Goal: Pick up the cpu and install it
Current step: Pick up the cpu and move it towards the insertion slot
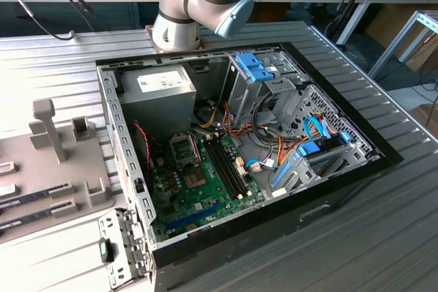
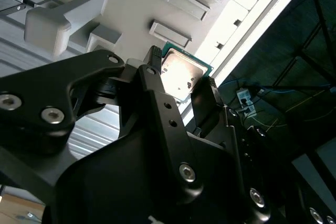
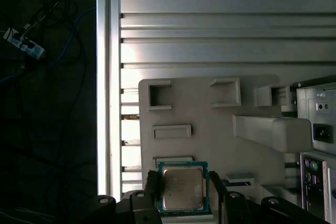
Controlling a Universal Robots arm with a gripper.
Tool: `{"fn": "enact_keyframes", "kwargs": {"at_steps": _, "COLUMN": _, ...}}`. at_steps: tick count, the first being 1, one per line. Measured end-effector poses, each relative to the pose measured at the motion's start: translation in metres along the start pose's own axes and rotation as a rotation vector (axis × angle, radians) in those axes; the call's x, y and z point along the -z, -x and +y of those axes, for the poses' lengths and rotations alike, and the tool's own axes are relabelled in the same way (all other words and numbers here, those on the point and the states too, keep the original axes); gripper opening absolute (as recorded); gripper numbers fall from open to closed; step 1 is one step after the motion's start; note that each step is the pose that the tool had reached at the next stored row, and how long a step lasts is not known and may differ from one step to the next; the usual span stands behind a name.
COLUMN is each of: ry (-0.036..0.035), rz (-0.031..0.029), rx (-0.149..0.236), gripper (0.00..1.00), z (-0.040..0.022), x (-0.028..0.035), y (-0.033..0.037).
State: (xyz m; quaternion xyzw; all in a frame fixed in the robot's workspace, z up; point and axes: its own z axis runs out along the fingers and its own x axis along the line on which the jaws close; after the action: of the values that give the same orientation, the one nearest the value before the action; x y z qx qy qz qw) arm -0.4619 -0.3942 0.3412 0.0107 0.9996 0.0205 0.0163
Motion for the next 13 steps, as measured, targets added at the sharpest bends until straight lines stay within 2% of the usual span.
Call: {"fn": "enact_keyframes", "kwargs": {"at_steps": 13, "ry": 0.0000, "rz": 0.0000, "rx": 0.000, "gripper": 0.47, "z": 0.0005, "x": 0.0124, "y": 0.0007}}
